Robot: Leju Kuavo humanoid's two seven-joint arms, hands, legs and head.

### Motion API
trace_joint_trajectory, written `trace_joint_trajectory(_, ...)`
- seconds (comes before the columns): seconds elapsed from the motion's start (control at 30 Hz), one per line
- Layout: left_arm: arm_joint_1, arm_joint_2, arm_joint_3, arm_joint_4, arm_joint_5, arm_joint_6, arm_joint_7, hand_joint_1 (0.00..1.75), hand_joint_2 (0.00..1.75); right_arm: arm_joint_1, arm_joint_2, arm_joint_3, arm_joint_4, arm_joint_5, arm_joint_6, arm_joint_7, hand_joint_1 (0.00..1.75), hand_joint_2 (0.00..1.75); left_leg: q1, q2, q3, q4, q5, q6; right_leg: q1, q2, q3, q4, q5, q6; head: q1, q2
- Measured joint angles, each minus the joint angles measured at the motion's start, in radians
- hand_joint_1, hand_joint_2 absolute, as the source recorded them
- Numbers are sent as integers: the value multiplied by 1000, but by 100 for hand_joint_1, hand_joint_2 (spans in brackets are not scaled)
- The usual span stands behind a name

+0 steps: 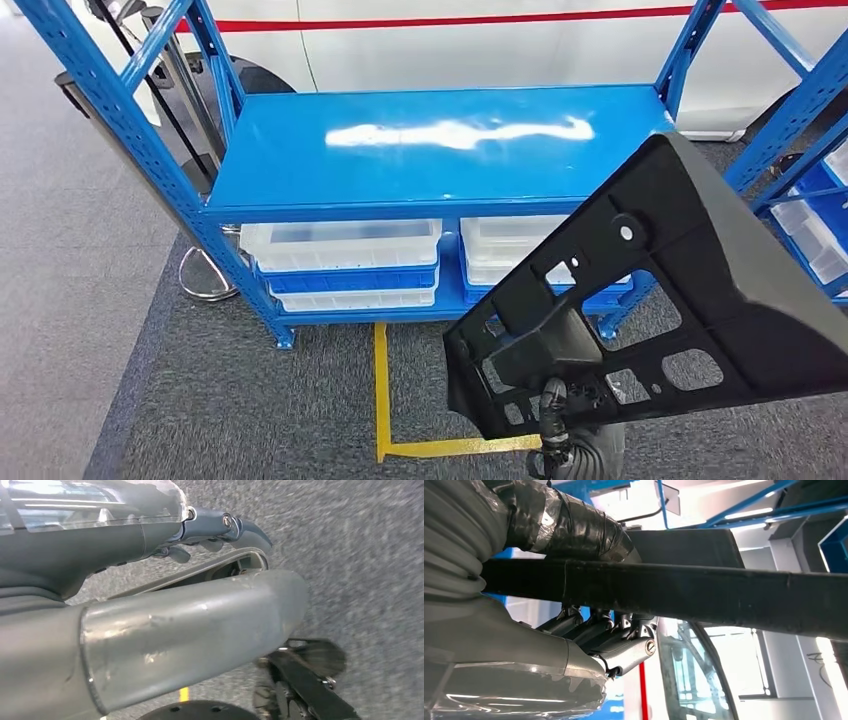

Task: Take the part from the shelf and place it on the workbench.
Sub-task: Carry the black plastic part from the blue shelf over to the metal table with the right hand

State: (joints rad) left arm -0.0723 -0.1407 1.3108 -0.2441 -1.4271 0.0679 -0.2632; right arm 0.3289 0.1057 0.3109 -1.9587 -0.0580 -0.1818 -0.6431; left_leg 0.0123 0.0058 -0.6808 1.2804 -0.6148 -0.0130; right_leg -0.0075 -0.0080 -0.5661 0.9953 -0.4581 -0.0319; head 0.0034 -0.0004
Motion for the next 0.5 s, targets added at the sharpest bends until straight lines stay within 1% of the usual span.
trace_joint_trajectory(0.03,0,0,0,0,0,-1,0,0,0,1,0,0,0,1,0,0,175,175,0,0,15,15,17,0,1,-1,-17,6,10,1,0,0)
trace_joint_trajectory(0.07,-1,1,0,0,-1,-1,0,0,0,2,0,0,0,1,0,0,175,175,0,0,47,-7,46,0,1,-1,-35,13,19,4,0,0)
trace_joint_trajectory(0.1,-2,2,0,0,-1,-1,0,0,0,2,0,0,0,1,1,0,175,175,0,0,96,-61,71,2,1,-1,-52,21,27,7,0,0)
trace_joint_trajectory(0.13,-3,3,0,0,-1,-1,0,0,0,3,0,0,0,0,1,0,175,175,-1,-1,155,-137,78,6,2,-1,-66,31,34,11,0,0)
trace_joint_trajectory(0.17,-4,5,0,0,-1,-1,1,0,0,4,0,0,0,-1,2,0,175,175,-3,-2,204,-207,73,10,3,-1,-77,39,40,16,0,0)
trace_joint_trajectory(0.2,-5,5,-1,0,-1,-1,1,0,0,5,0,0,0,-2,2,1,175,175,-5,-4,235,-258,61,14,4,-2,-83,45,46,21,0,0)
trace_joint_trajectory(0.23,-5,6,-1,0,-1,-2,2,0,0,5,0,0,0,-3,2,1,175,175,-8,-4,247,-283,52,19,4,-3,-87,47,54,27,0,0)
trace_joint_trajectory(0.27,-5,6,-1,0,-1,-2,2,0,0,7,0,0,0,-3,3,2,175,175,-9,-5,242,-288,55,25,4,-4,-88,46,63,34,0,0)
trace_joint_trajectory(0.3,-5,6,-1,0,-1,-2,3,0,0,8,0,0,0,-3,3,2,175,175,-8,-2,233,-289,65,32,2,-2,-92,47,64,40,0,0)
trace_joint_trajectory(0.33,-4,5,-1,0,-1,-2,4,0,0,10,0,0,0,-4,3,2,175,175,-6,0,224,-289,76,41,0,0,-98,56,49,46,0,0)
trace_joint_trajectory(0.37,-4,5,-1,0,-1,-3,4,0,0,12,0,-1,1,-4,2,2,175,175,-4,3,212,-291,89,49,-1,2,-108,80,14,52,1,0)
trace_joint_trajectory(0.4,-4,5,-1,0,-1,-3,4,0,0,13,0,-1,1,-4,2,2,175,175,-3,6,198,-292,101,55,-4,5,-121,123,-38,57,1,0)
trace_joint_trajectory(0.43,-4,6,-1,0,-1,-3,5,0,0,14,-1,-1,1,-4,2,3,175,175,-4,8,182,-291,113,58,-5,5,-135,184,-92,63,1,0)
trace_joint_trajectory(0.47,-4,6,-1,0,-1,-3,5,0,0,15,-1,-1,1,-5,2,3,175,175,-5,9,167,-290,126,59,-6,5,-145,246,-129,67,1,0)
trace_joint_trajectory(0.5,-4,6,-1,0,-1,-3,5,0,0,15,-1,-1,1,-5,2,3,175,175,-5,9,151,-287,137,59,-7,5,-147,296,-143,70,1,0)
